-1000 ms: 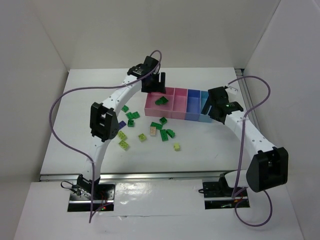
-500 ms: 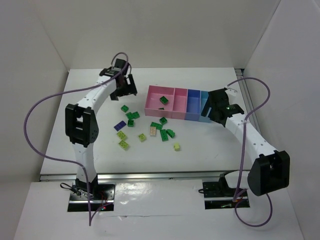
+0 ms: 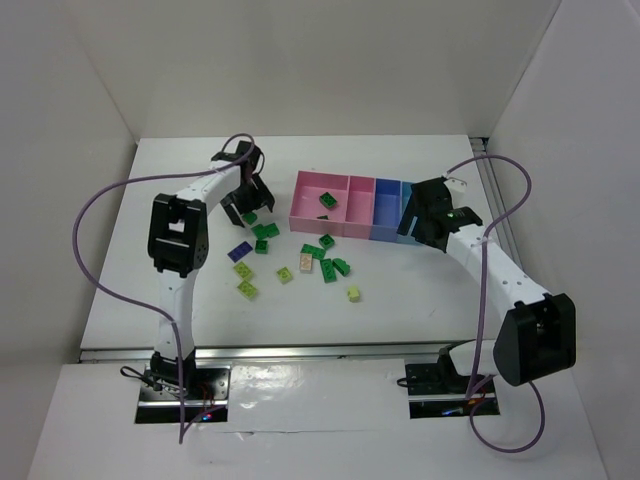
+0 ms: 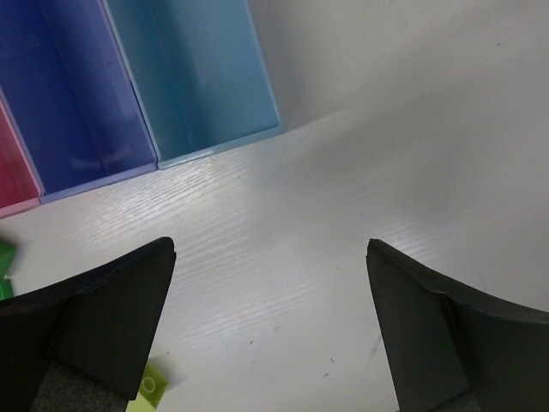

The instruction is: Sort the legos into containers by color

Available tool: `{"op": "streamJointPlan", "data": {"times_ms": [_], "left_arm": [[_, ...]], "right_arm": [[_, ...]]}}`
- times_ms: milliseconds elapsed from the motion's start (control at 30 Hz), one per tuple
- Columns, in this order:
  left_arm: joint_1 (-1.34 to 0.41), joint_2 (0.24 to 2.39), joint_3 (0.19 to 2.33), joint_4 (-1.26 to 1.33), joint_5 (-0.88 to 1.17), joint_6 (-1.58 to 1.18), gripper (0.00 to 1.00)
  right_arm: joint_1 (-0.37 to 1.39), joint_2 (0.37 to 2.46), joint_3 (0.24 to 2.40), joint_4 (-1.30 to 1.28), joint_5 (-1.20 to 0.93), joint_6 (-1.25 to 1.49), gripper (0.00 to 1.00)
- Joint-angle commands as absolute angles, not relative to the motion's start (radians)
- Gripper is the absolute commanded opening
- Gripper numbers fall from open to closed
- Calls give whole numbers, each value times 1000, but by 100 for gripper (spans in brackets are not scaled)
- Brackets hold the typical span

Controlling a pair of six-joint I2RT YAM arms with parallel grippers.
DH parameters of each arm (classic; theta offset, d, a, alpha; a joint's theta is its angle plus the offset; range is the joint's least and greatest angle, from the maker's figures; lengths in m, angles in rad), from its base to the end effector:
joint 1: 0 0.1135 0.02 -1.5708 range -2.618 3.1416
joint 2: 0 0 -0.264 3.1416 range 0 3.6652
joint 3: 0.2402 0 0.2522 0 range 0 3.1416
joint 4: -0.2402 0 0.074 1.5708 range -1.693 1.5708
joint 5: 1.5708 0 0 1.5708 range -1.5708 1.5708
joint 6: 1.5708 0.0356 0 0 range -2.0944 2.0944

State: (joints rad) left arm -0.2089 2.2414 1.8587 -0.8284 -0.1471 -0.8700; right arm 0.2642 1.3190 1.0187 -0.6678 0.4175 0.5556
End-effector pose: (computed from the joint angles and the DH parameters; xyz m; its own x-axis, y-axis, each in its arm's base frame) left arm 0.4630 -0.0928 0.1823 -0.7087 -0.6226 -0.3318 -0.6001 0.7793 -0.1806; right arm 0.2609 0.0556 0.2663 -0.6845 0.3143 -0.6578 0.4052 0.9141 0.0152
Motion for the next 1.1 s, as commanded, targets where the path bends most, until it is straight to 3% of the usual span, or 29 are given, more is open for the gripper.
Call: {"op": "streamJointPlan", "data": {"times_ms": [0,233,367,400,533,767,1000,1067], "left_arm": [[-196,2258,1888,-857,-179,-971,91],[-187,2283,1867,-832,-190,-996,73],[-187,2249,1888,-811,-180,-912,50],[-187,2240,1900,-811,-169,-891,34],[-187,2146,1884,-795,-156,-822,17],[-300,1956,1801,-672,-176,-712,18],[-394,2121,1999,-683,-68,-670,24],[-414,2173,2092,-718,-77,-681,50]], "right_arm": [[272,1319,1031,-644,430,548,100],[272,1319,1031,-644,420,529,100],[272,1341,1031,-644,420,529,100],[272,1351,1031,-644,420,529,100],[272,1351,1031,-634,402,538,100],[281,1342,1031,-624,413,548,100],[281,1342,1040,-638,413,561,100],[281,1307,1029,-638,413,561,100]]}}
